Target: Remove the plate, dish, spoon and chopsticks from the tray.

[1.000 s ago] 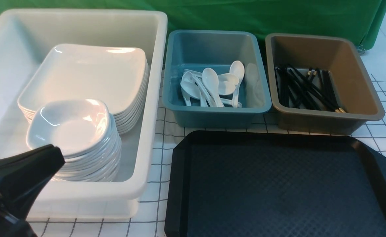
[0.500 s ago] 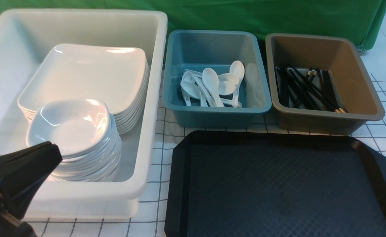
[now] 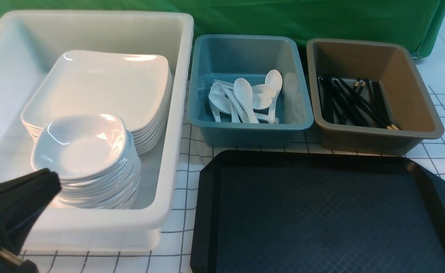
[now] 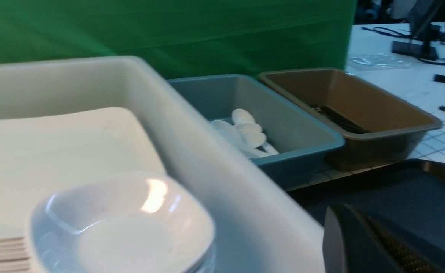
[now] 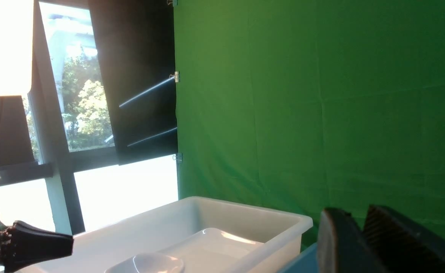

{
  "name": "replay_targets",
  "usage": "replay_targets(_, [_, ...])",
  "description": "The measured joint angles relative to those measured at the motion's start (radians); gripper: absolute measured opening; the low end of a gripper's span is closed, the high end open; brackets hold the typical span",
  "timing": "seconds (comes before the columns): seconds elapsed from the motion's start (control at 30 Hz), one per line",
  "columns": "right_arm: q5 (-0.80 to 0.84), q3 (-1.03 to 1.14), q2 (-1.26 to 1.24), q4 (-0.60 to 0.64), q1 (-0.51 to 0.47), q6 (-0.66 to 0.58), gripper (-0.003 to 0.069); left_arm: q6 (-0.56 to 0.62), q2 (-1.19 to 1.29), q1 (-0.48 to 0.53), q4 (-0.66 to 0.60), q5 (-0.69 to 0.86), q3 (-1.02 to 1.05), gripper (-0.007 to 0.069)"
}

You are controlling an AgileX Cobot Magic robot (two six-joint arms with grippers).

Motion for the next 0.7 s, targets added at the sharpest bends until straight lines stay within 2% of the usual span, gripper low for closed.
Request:
replay_targets(0.2, [0.0, 0.0, 0.0, 0.0, 0.0, 0.0, 0.0139, -0.012, -0.189, 0.28, 0.014, -0.034, 0.174, -0.0002])
replay_targets(0.27, [0.0, 0.0, 0.0, 0.0, 0.0, 0.0, 0.0146, -0.009, -0.246, 0.32, 0.039, -0.037, 0.23, -0.0002])
replay_targets(0.4, [0.0, 0.0, 0.0, 0.0, 0.0, 0.0, 0.0157, 0.002, -0.319, 0.332, 0.089, -0.024, 0.304, -0.0002])
replay_targets(0.53, [0.0, 0.0, 0.0, 0.0, 0.0, 0.0, 0.0164, 0.004, -0.337, 0.332, 0.108, 0.064, 0.308, -0.0001])
replay_targets(0.7, [0.0, 0.0, 0.0, 0.0, 0.0, 0.0, 0.0175, 0.02, -0.337, 0.332, 0.111, 0.084, 0.308, 0.0])
